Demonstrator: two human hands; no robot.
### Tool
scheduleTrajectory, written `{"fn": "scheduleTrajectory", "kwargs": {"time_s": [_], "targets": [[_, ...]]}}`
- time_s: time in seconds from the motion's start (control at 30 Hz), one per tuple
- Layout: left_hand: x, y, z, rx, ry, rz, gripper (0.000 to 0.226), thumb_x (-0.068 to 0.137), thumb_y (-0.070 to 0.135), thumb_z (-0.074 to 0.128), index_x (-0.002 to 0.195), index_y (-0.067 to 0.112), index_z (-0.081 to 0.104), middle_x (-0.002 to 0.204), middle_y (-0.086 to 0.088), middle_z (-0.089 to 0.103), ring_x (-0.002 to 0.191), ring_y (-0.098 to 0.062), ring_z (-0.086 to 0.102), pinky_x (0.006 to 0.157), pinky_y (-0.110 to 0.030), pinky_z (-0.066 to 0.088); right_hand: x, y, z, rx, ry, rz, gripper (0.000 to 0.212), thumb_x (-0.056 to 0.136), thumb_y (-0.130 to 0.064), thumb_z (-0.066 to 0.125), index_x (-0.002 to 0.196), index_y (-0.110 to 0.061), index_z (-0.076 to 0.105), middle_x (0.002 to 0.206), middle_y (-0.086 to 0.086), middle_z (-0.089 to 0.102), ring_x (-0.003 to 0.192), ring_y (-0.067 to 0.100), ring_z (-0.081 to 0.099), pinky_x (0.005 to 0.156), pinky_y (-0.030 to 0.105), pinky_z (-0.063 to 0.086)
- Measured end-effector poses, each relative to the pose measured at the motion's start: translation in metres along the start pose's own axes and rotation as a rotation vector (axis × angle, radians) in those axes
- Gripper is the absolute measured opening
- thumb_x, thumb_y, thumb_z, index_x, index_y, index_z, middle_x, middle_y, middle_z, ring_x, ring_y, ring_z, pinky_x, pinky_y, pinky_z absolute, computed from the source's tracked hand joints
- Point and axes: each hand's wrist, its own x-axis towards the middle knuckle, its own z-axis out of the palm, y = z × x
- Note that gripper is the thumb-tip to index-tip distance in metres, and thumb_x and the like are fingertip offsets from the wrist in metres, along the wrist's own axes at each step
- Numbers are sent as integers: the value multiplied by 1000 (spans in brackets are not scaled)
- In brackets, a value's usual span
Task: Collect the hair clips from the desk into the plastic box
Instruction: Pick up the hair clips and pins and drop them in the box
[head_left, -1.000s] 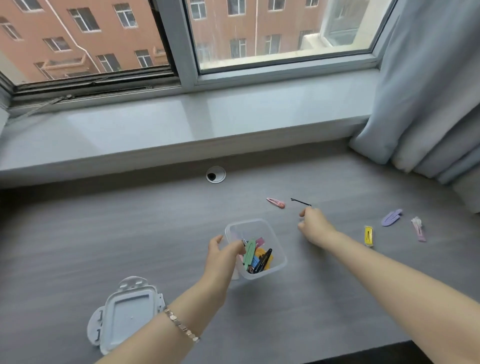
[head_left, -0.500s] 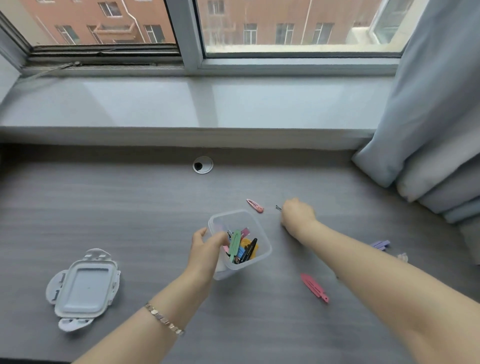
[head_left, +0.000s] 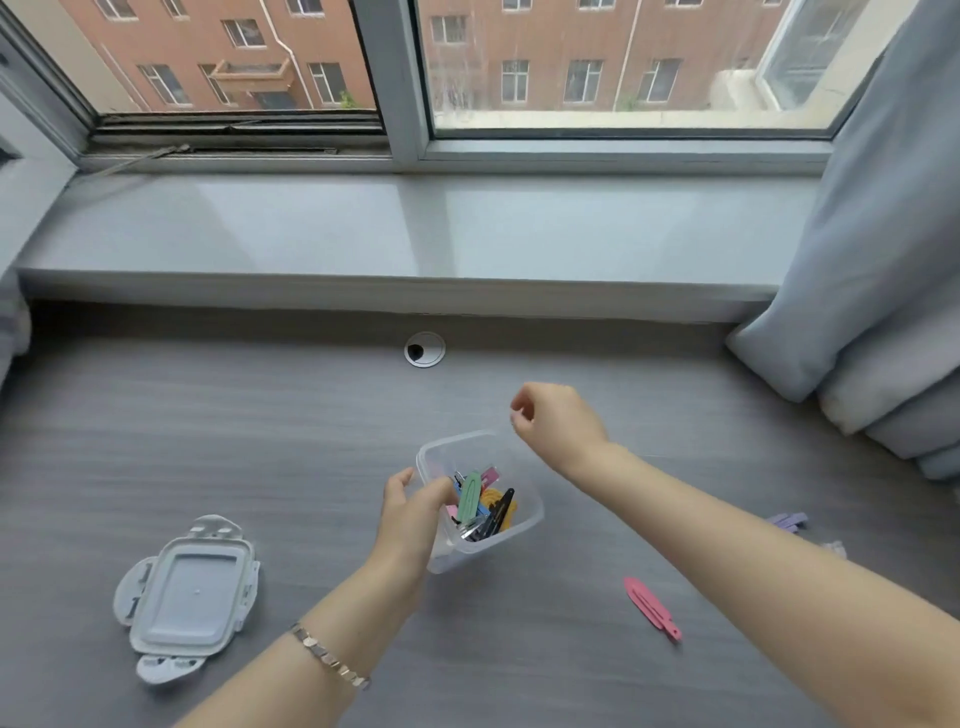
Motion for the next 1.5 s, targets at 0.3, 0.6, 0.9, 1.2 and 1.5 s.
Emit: {"fn": "scheduleTrajectory", "kwargs": {"time_s": [0.3,0.6,0.9,1.2,1.5], "targets": [[11,6,-25,21,3,22,88,50,25,54,138,23,41,137,-9,50,125,-32,51,104,-54,42,16,17,51,-146,-100,209,32,92,-9,45,123,0,44,128,22,52,121,38,46,98,40,41],[2,-5,-27,90,-67,34,89,51,24,53,139,22,41,139,-9,47,125,-33,47,103,-56,42,-70,55,13,6,-298,222,36,92,1,28,124,-4,44,122,20,55,90,18,41,74,22,29],[-7,-26,-16,163,-113,42,64,81,12,54,142,19,38,140,-7,43,111,-26,39,99,-46,40,-137,101,35,-373,-370,390,45,92,-34,53,123,-3,45,131,15,46,121,28,51,96,32,43],[-14,-48,-4,227,-157,-9,61,82,10,54,141,18,39,120,-8,48,104,-28,47,85,-39,42,-153,40,25,405,85,237,14,88,-17,58,85,-21,46,66,-6,54,59,15,59,55,16,42],[-17,-54,5,243,-198,5,61,83,10,53,141,18,37,113,-8,54,98,-26,54,78,-34,43,-130,87,15,228,255,469,31,86,-13,59,116,-7,57,114,16,61,102,33,60,93,34,46]]}}
